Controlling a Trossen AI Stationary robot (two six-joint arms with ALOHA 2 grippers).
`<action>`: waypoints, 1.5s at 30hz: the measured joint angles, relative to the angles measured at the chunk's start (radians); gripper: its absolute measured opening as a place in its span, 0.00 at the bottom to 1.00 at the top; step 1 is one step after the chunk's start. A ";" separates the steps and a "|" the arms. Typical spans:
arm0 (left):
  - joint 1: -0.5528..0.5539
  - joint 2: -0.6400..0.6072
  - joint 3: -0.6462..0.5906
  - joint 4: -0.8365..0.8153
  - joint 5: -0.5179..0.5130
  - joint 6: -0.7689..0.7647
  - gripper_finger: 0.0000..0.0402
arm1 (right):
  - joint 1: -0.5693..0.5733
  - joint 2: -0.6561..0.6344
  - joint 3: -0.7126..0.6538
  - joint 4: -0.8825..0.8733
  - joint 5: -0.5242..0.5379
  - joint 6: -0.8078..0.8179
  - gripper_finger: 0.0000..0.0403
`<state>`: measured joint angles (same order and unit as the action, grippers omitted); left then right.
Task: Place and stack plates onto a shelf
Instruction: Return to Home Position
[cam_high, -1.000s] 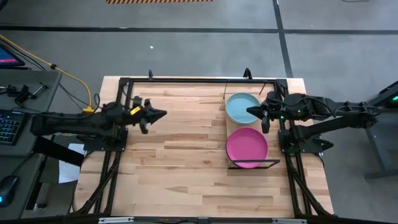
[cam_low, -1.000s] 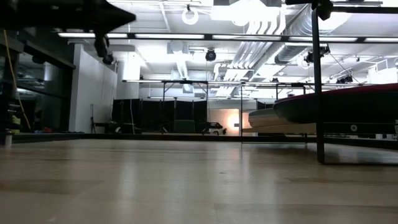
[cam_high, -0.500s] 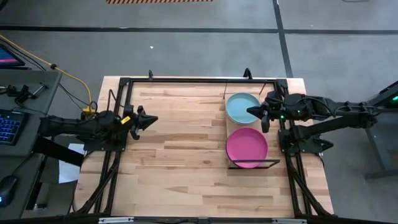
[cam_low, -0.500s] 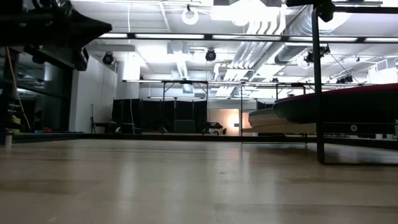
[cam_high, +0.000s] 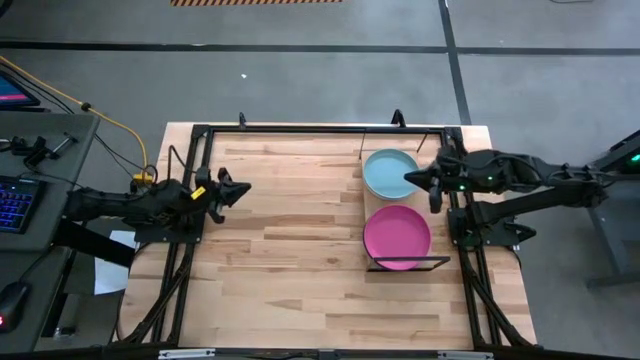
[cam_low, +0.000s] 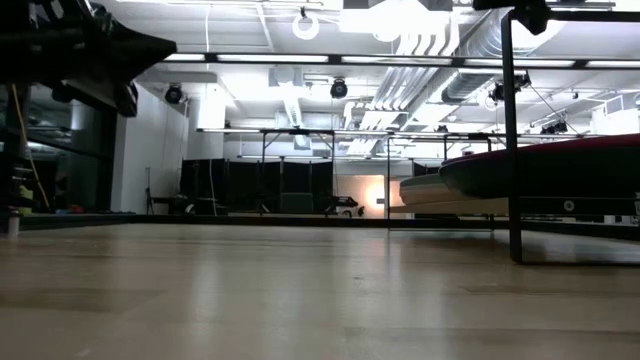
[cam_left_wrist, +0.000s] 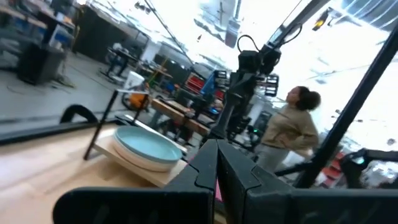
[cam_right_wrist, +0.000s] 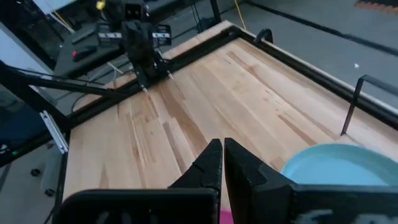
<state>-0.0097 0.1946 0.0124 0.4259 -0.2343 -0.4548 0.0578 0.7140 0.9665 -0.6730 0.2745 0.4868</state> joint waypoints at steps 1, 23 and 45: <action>0.000 0.000 0.000 0.000 -0.001 0.018 0.00 | 0.000 -0.013 0.000 -0.001 -0.002 -0.012 0.00; 0.000 0.001 0.000 -0.011 -0.004 0.073 0.00 | -0.026 -0.476 -0.596 0.460 -0.220 -0.191 0.00; 0.001 -0.005 0.001 -0.100 -0.004 0.073 0.00 | -0.039 -0.711 -0.956 0.721 -0.311 -0.137 0.00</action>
<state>-0.0090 0.1894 0.0135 0.3259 -0.2385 -0.3817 0.0185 0.0033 0.0108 0.0478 -0.0363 0.3500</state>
